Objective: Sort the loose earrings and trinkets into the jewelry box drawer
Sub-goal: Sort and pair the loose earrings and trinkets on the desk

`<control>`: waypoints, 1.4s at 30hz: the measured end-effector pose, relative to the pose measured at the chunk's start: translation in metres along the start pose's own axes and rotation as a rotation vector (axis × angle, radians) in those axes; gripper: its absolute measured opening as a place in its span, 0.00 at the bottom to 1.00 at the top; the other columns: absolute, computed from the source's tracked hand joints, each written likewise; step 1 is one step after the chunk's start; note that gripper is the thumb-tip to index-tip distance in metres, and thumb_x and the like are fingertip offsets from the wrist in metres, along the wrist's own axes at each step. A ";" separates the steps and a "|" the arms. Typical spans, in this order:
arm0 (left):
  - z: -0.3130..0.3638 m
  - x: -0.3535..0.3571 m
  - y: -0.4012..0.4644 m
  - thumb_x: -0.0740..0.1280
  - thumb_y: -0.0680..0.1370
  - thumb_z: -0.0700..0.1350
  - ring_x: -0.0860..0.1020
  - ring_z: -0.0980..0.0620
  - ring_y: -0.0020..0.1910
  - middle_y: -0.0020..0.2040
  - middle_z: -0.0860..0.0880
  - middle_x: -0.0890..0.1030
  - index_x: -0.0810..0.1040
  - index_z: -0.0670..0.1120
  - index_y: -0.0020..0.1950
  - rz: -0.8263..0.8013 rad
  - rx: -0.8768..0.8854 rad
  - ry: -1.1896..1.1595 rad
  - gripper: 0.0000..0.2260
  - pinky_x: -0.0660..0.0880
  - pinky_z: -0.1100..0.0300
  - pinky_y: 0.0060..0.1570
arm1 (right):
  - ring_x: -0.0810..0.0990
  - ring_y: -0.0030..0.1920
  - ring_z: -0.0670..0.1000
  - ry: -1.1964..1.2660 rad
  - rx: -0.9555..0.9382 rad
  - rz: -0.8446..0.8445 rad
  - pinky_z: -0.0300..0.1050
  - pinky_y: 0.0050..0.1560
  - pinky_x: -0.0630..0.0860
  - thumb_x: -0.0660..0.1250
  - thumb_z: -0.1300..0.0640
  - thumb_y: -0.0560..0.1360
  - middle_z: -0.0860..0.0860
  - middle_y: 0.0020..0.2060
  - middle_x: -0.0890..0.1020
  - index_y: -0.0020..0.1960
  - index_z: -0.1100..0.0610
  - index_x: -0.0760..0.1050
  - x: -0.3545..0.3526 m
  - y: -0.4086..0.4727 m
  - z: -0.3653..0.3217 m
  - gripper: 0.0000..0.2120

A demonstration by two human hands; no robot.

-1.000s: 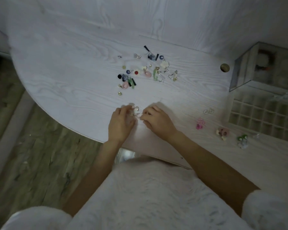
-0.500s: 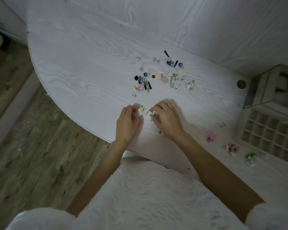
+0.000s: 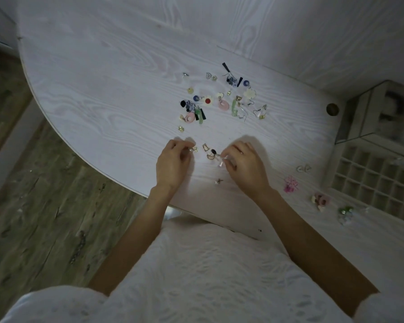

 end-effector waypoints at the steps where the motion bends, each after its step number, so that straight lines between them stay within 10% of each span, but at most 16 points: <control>1: 0.000 0.000 0.001 0.65 0.75 0.39 0.75 0.56 0.43 0.51 0.51 0.77 0.80 0.51 0.55 -0.006 0.004 0.000 0.12 0.70 0.64 0.43 | 0.74 0.47 0.54 0.000 -0.013 -0.015 0.44 0.45 0.72 0.68 0.66 0.70 0.54 0.44 0.79 0.47 0.59 0.78 0.002 -0.003 -0.001 0.07; 11: 0.007 0.004 -0.004 0.66 0.75 0.43 0.74 0.49 0.52 0.55 0.49 0.77 0.77 0.50 0.58 -0.022 0.029 0.063 0.12 0.71 0.59 0.45 | 0.79 0.41 0.58 -0.080 -0.043 -0.138 0.46 0.31 0.77 0.67 0.73 0.65 0.57 0.41 0.80 0.44 0.63 0.79 0.019 -0.004 -0.002 0.11; 27: 0.030 0.014 0.020 0.67 0.75 0.45 0.75 0.48 0.47 0.48 0.47 0.78 0.78 0.45 0.55 -0.060 0.061 0.082 0.10 0.69 0.60 0.43 | 0.73 0.41 0.51 -0.004 0.205 -0.046 0.40 0.38 0.64 0.62 0.65 0.72 0.55 0.45 0.75 0.47 0.63 0.76 -0.010 0.016 0.050 0.06; 42: 0.041 0.017 0.030 0.67 0.75 0.43 0.76 0.48 0.44 0.48 0.46 0.79 0.79 0.44 0.55 -0.070 0.090 0.056 0.10 0.74 0.56 0.43 | 0.78 0.42 0.52 0.069 0.243 -0.007 0.46 0.42 0.75 0.64 0.61 0.75 0.55 0.44 0.80 0.53 0.61 0.77 -0.028 0.063 0.074 0.08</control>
Point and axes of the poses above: each hand's wrist, its own y-axis towards the middle knuckle, its own x-axis out of the palm, z = x × y, the point moved 7 cm from there along y, towards the middle knuckle
